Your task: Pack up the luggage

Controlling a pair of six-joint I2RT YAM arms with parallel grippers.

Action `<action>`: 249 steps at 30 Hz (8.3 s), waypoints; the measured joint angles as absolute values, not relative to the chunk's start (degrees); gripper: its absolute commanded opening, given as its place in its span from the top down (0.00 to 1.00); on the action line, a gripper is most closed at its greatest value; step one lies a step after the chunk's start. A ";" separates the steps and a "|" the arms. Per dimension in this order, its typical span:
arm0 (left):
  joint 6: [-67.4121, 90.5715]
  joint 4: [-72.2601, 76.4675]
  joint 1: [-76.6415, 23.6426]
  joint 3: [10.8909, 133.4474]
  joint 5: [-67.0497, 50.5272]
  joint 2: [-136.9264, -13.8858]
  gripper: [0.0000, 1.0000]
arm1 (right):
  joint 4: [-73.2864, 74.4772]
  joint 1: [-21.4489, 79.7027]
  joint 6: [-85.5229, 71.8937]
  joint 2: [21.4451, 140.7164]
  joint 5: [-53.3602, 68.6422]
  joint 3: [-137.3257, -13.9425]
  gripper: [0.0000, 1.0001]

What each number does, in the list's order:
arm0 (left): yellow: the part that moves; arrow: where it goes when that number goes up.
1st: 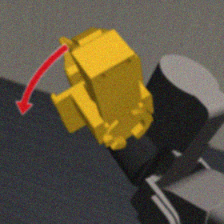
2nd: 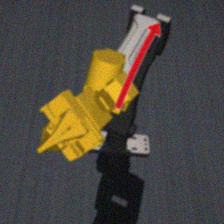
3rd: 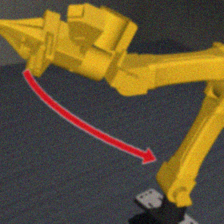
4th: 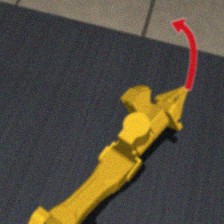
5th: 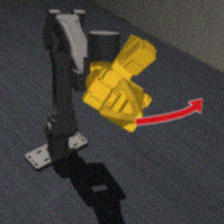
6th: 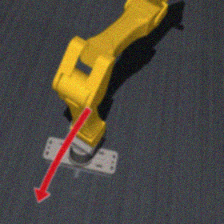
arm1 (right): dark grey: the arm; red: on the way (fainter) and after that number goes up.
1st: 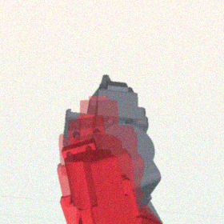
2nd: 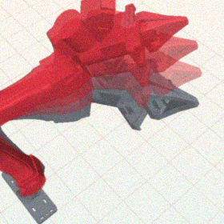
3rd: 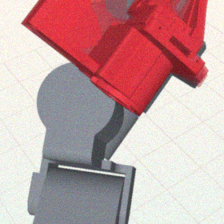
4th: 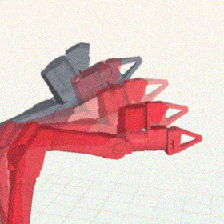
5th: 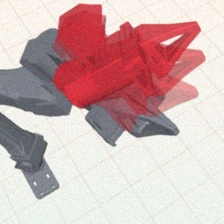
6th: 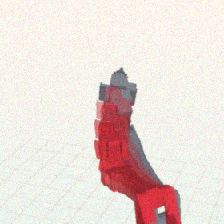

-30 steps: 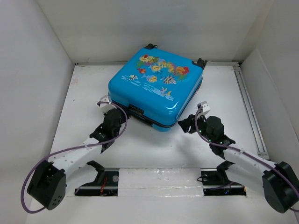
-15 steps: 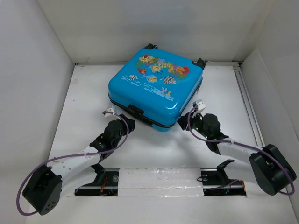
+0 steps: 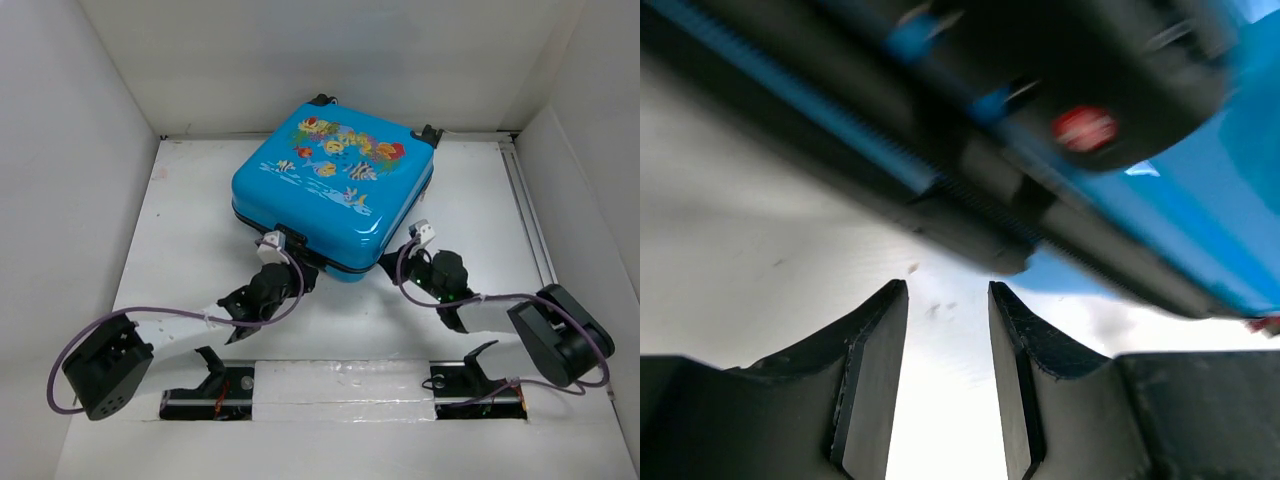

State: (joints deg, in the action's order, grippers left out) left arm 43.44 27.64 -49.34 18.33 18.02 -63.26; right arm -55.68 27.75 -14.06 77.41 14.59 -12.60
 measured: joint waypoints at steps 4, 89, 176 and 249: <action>42.85 29.47 -50.83 21.82 18.22 -67.13 0.66 | -55.40 30.72 -14.46 75.85 12.82 -12.14 1.00; 37.52 22.41 -53.12 35.73 21.47 -79.46 0.20 | -28.05 62.17 -27.77 74.83 -31.44 -26.87 1.00; 52.42 27.20 0.91 55.18 -3.14 -91.44 0.87 | -5.37 17.98 -25.58 58.43 -15.59 -35.66 1.00; 46.76 47.18 -7.60 58.11 -19.09 -100.12 0.03 | -16.60 1.39 -28.64 108.14 16.91 -72.29 0.44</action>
